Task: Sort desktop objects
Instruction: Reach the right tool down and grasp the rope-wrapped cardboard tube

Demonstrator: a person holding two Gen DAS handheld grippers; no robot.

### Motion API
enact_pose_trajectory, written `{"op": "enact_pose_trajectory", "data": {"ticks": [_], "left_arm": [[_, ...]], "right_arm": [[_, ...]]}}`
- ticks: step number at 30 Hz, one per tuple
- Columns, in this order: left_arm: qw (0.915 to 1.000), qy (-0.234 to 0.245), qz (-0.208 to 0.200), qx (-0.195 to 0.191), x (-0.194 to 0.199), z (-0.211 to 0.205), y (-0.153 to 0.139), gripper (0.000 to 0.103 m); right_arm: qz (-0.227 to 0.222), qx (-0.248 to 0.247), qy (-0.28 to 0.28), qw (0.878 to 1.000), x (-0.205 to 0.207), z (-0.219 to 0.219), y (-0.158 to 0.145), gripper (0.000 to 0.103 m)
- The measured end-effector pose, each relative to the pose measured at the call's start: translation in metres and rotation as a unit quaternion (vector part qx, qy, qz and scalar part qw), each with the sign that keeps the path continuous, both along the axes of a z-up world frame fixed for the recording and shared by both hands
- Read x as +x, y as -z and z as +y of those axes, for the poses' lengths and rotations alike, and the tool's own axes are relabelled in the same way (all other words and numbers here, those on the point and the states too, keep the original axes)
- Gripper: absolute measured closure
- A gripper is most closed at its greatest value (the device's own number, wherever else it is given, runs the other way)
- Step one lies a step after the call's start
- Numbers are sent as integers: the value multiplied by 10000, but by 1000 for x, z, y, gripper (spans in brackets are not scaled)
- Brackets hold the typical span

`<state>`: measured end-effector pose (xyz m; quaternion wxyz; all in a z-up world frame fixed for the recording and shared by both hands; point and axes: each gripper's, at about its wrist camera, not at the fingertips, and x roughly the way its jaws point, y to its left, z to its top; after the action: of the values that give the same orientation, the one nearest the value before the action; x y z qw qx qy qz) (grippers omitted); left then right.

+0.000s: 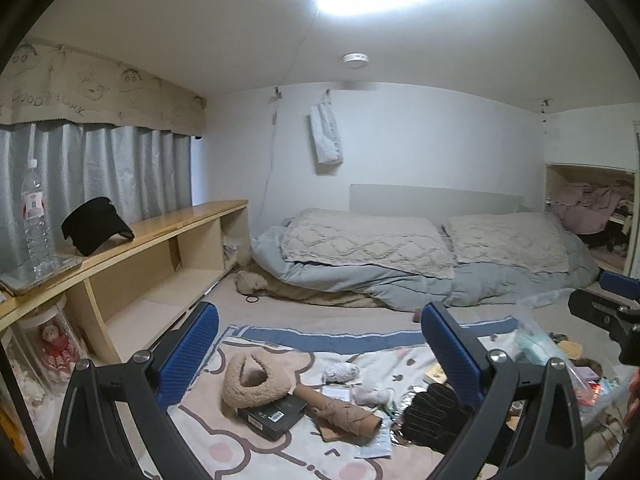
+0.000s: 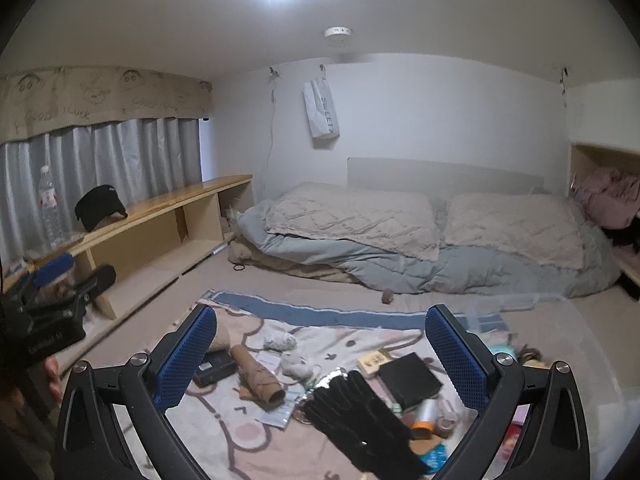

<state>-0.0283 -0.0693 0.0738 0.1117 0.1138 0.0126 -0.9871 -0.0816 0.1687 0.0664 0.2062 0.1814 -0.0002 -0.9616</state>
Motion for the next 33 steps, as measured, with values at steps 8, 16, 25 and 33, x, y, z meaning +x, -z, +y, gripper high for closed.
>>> {"op": "enact_pose_trajectory", "data": {"ticks": [8,16,25,33], "left_arm": [[9982,-332,-349,353,-34,-21,34,1],[9962,-484,-709,145,-57,-21,65,1],[9941,-243,-1050,115,-68,-12,86,1],[9903,-79,-1345,338,-80,-13,92,1]], "right_arm": [[-265,-153,-28,9995,-52,-18,50,0],[-532,309,-33,9981,-109,-43,113,0],[-1936,271,-507,9794,-176,-84,187,0],[-2366,711,-641,9669,-204,-128,233,29]]}}
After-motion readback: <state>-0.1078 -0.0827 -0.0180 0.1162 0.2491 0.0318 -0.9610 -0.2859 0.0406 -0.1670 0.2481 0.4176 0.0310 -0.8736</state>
